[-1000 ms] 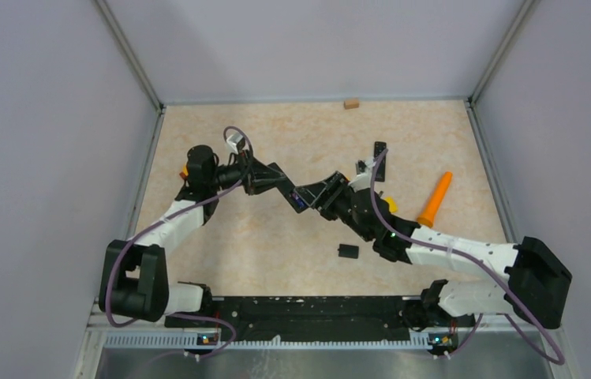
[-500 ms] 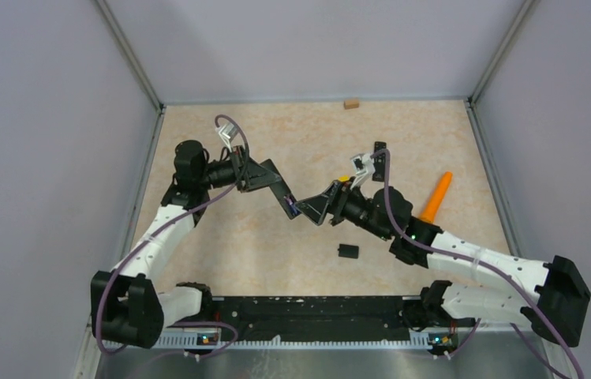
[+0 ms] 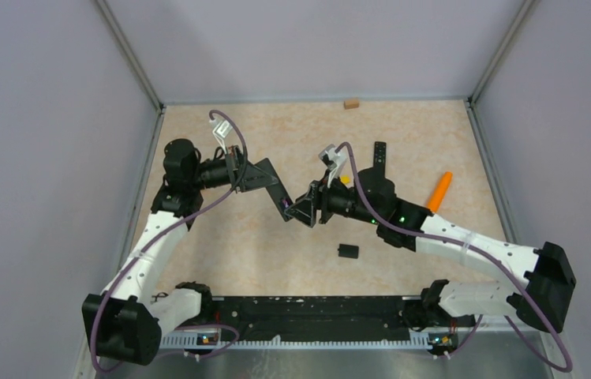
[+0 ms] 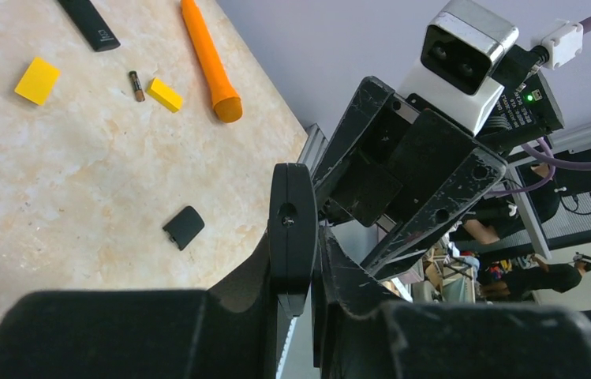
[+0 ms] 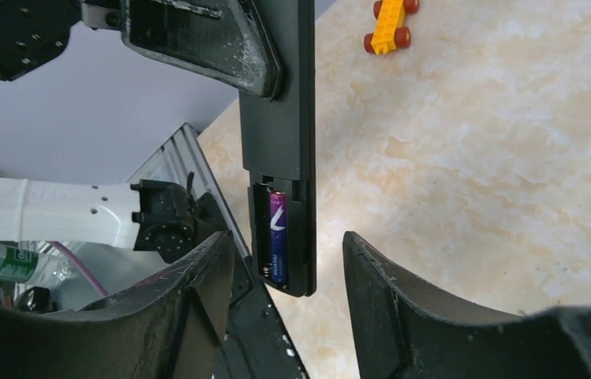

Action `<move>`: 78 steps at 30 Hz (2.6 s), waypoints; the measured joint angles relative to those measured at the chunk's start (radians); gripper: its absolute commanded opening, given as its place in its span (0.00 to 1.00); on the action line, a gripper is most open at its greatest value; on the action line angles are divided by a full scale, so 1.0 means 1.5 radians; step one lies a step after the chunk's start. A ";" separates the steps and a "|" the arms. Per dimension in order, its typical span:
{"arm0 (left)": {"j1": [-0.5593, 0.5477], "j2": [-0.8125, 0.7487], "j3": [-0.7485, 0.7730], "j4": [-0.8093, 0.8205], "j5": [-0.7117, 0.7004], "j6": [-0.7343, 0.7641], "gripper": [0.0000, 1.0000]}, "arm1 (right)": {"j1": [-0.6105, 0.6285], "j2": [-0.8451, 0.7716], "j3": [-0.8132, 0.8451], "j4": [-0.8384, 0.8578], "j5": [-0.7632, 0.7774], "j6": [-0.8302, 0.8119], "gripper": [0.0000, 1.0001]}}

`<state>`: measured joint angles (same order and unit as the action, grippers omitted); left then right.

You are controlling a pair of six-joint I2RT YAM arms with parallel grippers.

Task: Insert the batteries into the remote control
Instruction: Load the battery into the remote control, then move the battery to the center of the board.

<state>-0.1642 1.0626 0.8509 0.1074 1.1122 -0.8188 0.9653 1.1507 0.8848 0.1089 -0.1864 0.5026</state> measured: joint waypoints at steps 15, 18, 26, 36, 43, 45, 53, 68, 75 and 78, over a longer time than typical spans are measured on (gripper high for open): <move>0.001 -0.001 0.000 -0.013 0.000 0.013 0.00 | 0.000 0.045 0.035 -0.051 0.017 -0.033 0.47; 0.001 -0.001 0.000 -0.018 -0.002 0.017 0.00 | 0.000 0.047 0.036 -0.054 0.024 -0.034 0.47; 0.003 0.004 0.006 -0.043 -0.017 0.027 0.00 | 0.002 0.061 0.059 -0.081 0.038 -0.045 0.35; 0.003 0.022 0.012 -0.063 -0.016 0.038 0.00 | 0.005 0.062 0.062 -0.093 0.041 -0.056 0.08; 0.004 0.023 0.013 -0.073 -0.013 0.040 0.00 | 0.005 0.061 0.062 -0.094 0.037 -0.049 0.46; 0.003 0.024 0.014 -0.086 -0.010 0.041 0.00 | 0.004 0.055 0.060 -0.093 0.043 -0.042 0.55; 0.003 0.024 0.017 -0.131 -0.022 0.058 0.00 | -0.019 -0.017 0.051 -0.096 0.077 -0.001 0.59; 0.003 -0.032 0.018 -0.165 -0.100 0.110 0.00 | -0.322 0.063 -0.002 -0.364 0.304 0.121 0.40; 0.003 -0.056 0.017 -0.157 -0.110 0.113 0.00 | -0.336 0.184 0.001 -0.378 0.337 0.110 0.32; 0.003 -0.056 0.016 -0.157 -0.112 0.113 0.00 | -0.336 0.247 0.020 -0.378 0.354 0.103 0.31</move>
<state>-0.1596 0.9783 0.8753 -0.1284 0.9440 -0.6487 0.4614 1.5219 0.9146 -0.4587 0.3447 0.6575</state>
